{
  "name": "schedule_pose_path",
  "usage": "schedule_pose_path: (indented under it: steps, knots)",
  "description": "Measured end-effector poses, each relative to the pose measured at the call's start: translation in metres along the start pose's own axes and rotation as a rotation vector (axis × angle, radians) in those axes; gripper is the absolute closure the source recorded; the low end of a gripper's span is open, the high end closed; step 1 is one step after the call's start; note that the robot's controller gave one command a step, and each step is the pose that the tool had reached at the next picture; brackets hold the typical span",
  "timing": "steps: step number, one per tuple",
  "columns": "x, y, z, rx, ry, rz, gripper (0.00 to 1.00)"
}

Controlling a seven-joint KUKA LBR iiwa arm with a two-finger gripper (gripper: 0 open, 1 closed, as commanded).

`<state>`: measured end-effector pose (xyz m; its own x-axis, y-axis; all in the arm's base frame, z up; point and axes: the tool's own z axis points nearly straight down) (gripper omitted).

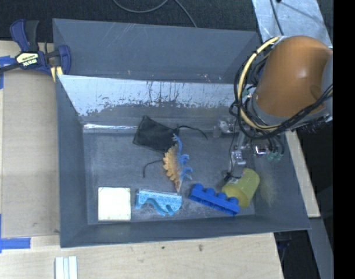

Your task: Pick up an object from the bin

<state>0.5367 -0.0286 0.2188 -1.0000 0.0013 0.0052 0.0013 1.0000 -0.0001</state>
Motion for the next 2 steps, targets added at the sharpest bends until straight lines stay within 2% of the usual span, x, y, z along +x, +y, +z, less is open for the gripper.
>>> schedule_pose_path:
  steps: [1, 2]
  knots:
    - [-0.001, 0.000, -0.005, 0.000, -0.009, 0.000, 0.00]
    - [-0.019, 0.010, -0.028, 0.000, -0.003, 0.057, 0.00]
